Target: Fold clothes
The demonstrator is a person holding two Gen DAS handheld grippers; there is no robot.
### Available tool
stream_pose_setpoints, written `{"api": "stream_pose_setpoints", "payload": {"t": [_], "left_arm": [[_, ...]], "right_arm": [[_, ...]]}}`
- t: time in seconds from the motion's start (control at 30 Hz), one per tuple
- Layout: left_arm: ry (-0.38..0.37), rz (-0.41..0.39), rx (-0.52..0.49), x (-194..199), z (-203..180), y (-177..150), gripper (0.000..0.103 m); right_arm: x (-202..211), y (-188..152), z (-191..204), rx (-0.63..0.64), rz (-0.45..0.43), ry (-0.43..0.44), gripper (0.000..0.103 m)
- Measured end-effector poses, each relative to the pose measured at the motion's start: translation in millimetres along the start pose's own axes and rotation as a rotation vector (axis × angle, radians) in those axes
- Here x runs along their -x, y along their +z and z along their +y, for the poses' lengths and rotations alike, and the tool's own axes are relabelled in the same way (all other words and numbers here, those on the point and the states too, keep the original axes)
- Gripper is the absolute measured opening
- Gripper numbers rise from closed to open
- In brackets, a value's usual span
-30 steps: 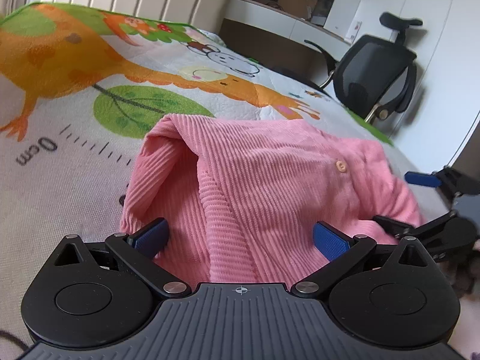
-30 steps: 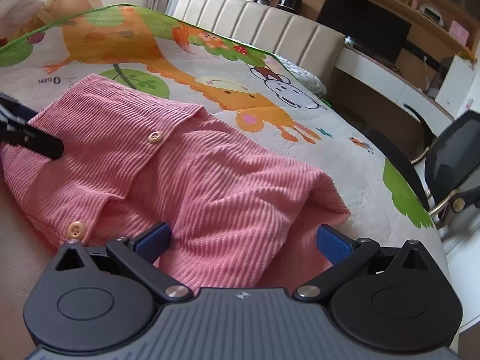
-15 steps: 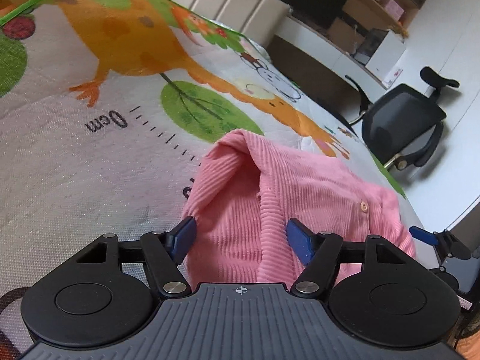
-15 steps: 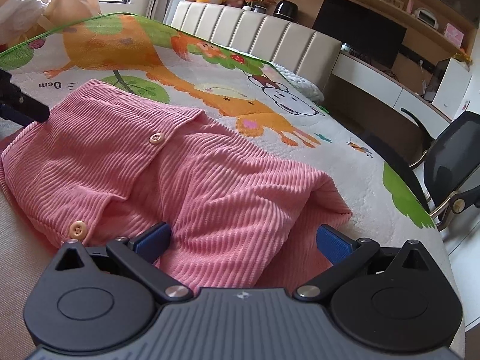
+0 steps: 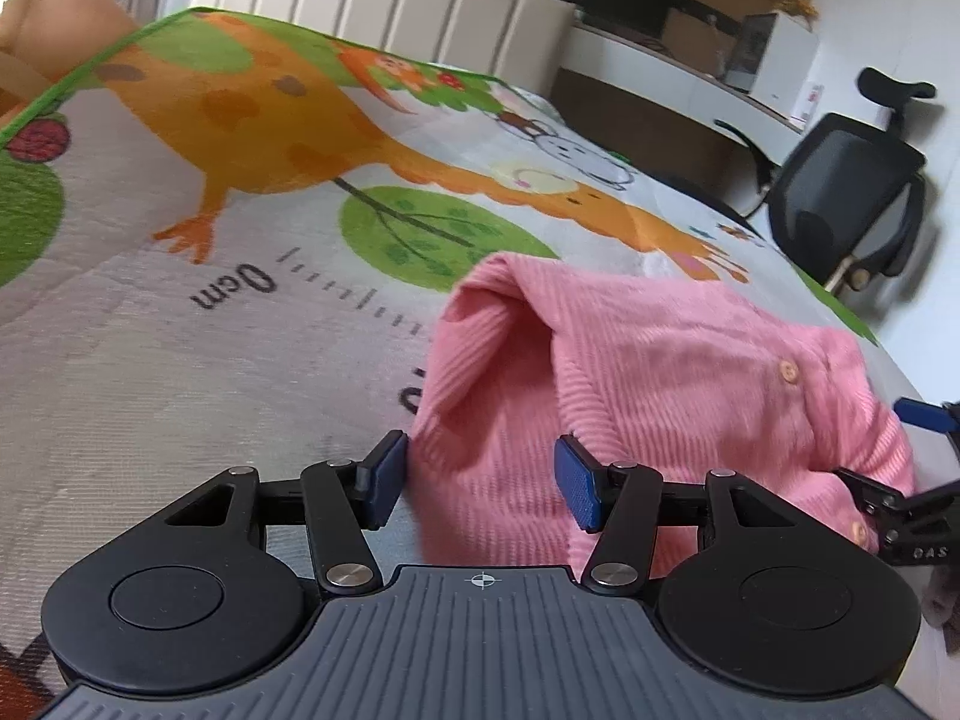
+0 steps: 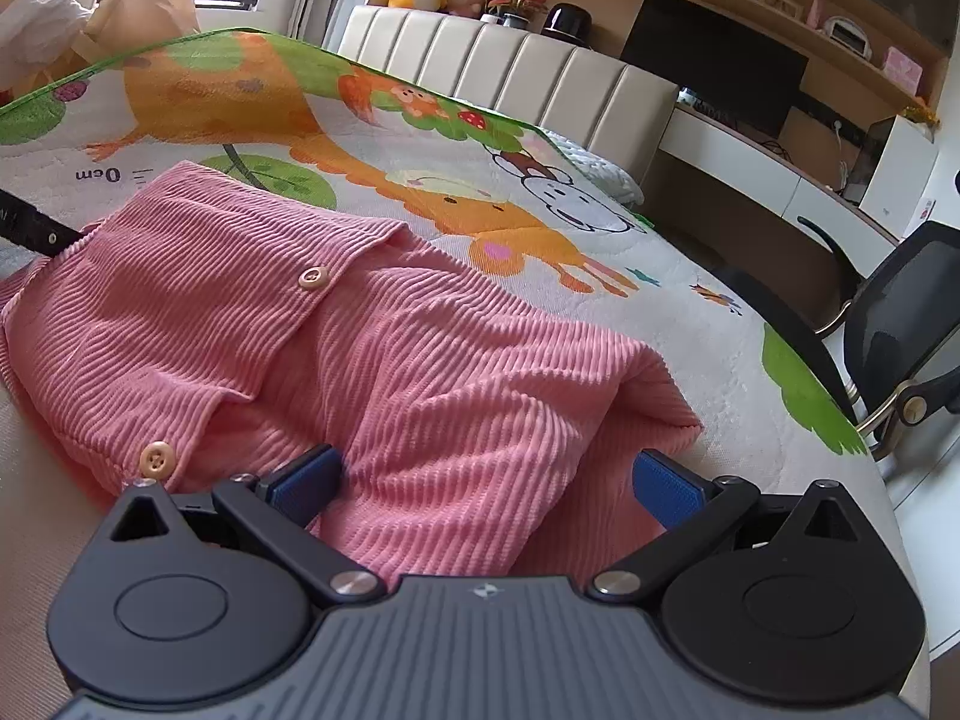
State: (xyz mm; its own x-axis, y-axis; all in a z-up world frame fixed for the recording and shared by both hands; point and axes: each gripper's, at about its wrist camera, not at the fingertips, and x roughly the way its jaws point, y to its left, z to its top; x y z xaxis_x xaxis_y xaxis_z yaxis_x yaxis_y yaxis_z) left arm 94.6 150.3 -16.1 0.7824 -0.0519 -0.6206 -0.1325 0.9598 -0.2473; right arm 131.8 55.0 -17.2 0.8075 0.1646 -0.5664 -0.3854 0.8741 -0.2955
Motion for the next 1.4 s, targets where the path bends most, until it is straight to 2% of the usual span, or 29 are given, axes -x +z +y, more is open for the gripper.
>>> {"api": "stream_pose_setpoints", "payload": {"t": [0.13, 0.2, 0.27, 0.37, 0.47, 0.57, 0.67, 0.77, 0.83, 0.9, 0.97, 1.0, 1.03, 1.07, 1.1, 1.17, 1.23, 1.27, 1.3, 1.4], "left_arm": [[-0.022, 0.000, 0.000, -0.7, 0.0, -1.8, 0.056], [-0.024, 0.000, 0.009, 0.2, 1.0, -1.7, 0.044], [-0.038, 0.011, 0.035, -0.1, 4.3, 0.5, 0.017], [-0.113, 0.037, 0.117, 1.2, 13.3, 6.7, 0.010], [-0.210, 0.043, 0.217, 6.9, 22.3, 14.4, 0.007], [-0.294, 0.039, 0.287, 12.3, 23.6, 24.5, 0.007], [-0.355, 0.051, 0.338, 12.1, 21.1, 32.2, 0.006], [-0.395, 0.083, 0.383, 6.7, 19.6, 33.7, 0.006], [-0.411, 0.112, 0.428, 0.5, 24.1, 31.2, 0.006], [-0.427, 0.137, 0.481, -5.9, 30.7, 27.9, 0.006], [-0.440, 0.147, 0.514, -9.5, 35.3, 25.1, 0.006], [-0.446, 0.148, 0.524, -10.6, 36.9, 24.1, 0.006], [-0.455, 0.140, 0.521, -8.4, 38.3, 25.4, 0.009], [-0.466, 0.124, 0.517, -4.2, 39.7, 27.6, 0.017], [-0.469, 0.098, 0.524, 1.6, 43.0, 30.8, 0.023], [-0.462, 0.046, 0.540, 13.0, 49.6, 37.3, 0.060], [-0.422, 0.021, 0.562, 18.3, 54.6, 43.0, 0.072], [-0.410, 0.032, 0.576, 15.7, 55.0, 44.5, 0.078], [-0.398, 0.045, 0.591, 12.7, 55.2, 45.8, 0.080], [-0.400, 0.145, 0.619, -9.5, 45.5, 41.0, 0.088]], "right_arm": [[0.1, -0.5, 0.9, 0.002, -0.002, -0.004, 0.103], [0.3, -0.9, 0.7, 0.002, -0.003, -0.005, 0.103], [1.7, -1.0, 0.9, 0.008, -0.007, -0.010, 0.103], [13.7, 9.0, 3.1, 0.034, -0.040, -0.013, 0.103], [44.8, 30.9, 7.1, 0.029, -0.155, 0.045, 0.103], [73.2, 52.2, 26.7, 0.055, -0.237, 0.175, 0.103], [75.9, 60.3, 70.9, 0.126, -0.215, 0.313, 0.103], [63.6, 56.2, 124.7, 0.263, -0.176, 0.388, 0.103], [53.7, 52.6, 151.8, 0.344, -0.178, 0.365, 0.100], [38.6, 52.1, 167.2, 0.383, -0.157, 0.325, 0.094], [24.1, 53.1, 174.3, 0.404, -0.139, 0.284, 0.079], [20.3, 55.2, 172.7, 0.390, -0.138, 0.291, 0.075], [17.6, 58.9, 168.1, 0.358, -0.119, 0.301, 0.050], [14.9, 62.7, 163.1, 0.324, -0.095, 0.310, 0.036], [14.6, 66.0, 154.5, 0.275, -0.086, 0.332, 0.034], [17.0, 67.4, 142.7, 0.224, -0.099, 0.332, 0.022], [20.0, 67.6, 132.8, 0.193, -0.114, 0.328, 0.021], [21.9, 67.4, 128.9, 0.188, -0.120, 0.328, 0.021], [24.0, 67.1, 127.4, 0.187, -0.125, 0.329, 0.021], [27.6, 62.8, 128.2, 0.196, -0.135, 0.333, 0.021]]}}
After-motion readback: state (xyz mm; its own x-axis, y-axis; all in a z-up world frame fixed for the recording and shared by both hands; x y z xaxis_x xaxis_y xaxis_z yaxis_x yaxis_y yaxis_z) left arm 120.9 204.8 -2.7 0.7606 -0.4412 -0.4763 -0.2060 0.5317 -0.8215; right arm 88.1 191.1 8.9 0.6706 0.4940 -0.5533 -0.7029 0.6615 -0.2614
